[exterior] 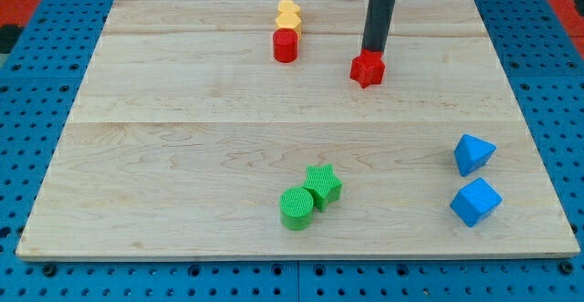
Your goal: Place the red star to the bottom of red circle
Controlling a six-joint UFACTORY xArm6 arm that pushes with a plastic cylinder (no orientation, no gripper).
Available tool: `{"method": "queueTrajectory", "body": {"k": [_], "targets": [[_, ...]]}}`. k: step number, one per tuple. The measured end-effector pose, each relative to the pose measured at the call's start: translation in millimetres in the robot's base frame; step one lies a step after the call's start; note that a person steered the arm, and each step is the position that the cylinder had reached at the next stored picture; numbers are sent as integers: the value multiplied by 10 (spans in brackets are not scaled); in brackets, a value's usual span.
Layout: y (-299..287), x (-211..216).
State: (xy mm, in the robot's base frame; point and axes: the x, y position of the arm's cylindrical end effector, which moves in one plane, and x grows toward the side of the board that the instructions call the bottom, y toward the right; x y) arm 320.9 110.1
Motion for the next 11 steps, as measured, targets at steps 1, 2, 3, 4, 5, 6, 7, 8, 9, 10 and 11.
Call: {"method": "queueTrajectory", "body": {"k": [1, 2, 3, 4, 5, 6, 7, 8, 9, 10, 11], "targets": [[183, 43], [250, 219], [222, 389], [223, 586], [143, 707], [-367, 436], [-703, 227], [-761, 233], [-761, 239], [-796, 239], [-861, 239]]}}
